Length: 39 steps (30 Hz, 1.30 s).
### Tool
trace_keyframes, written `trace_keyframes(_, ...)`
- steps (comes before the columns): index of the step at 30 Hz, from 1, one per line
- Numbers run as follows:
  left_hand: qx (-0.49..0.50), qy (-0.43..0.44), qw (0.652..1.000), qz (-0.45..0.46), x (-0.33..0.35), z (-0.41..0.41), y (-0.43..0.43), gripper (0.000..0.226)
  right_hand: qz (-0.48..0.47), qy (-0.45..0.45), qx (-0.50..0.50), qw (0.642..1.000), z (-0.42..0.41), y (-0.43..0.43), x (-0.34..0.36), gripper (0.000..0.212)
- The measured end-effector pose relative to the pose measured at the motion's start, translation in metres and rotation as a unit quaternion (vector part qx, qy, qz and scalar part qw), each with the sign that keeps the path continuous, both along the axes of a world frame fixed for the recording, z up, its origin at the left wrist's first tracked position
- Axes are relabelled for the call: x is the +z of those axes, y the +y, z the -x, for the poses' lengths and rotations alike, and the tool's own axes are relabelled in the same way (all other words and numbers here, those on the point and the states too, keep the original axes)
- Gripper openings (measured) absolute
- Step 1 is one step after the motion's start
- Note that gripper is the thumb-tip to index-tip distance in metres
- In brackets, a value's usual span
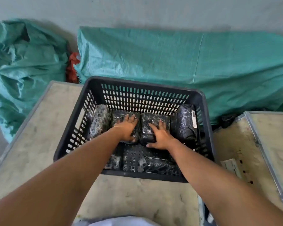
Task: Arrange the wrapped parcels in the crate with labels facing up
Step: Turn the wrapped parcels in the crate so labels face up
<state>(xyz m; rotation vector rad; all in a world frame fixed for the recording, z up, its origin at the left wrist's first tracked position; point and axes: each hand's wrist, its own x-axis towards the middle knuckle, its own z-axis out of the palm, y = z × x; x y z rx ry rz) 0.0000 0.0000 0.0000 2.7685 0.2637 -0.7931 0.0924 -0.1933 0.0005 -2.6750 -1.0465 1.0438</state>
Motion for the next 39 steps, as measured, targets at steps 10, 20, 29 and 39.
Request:
trace_keyframes(10,-0.022,-0.005,1.000,0.010,-0.038,0.010,0.003,0.110,0.067,-0.114,0.099,0.986,-0.010,-0.007,-0.018,0.132)
trace_keyframes(20,0.037,-0.070,0.990,0.114,-0.031,0.013,0.002,0.129,-0.120,0.013,-0.008,0.993,-0.039,-0.004,0.049,0.087)
trace_keyframes(29,0.118,-0.235,0.905,0.334,-0.009,0.005,-0.004,0.117,-0.370,0.132,-0.222,0.892,-0.055,-0.017,0.076,0.040)
trace_keyframes(39,0.157,-0.208,0.890,0.375,-0.001,-0.006,-0.009,0.093,-0.293,0.038,-0.189,0.937,-0.051,-0.016,0.064,0.069)
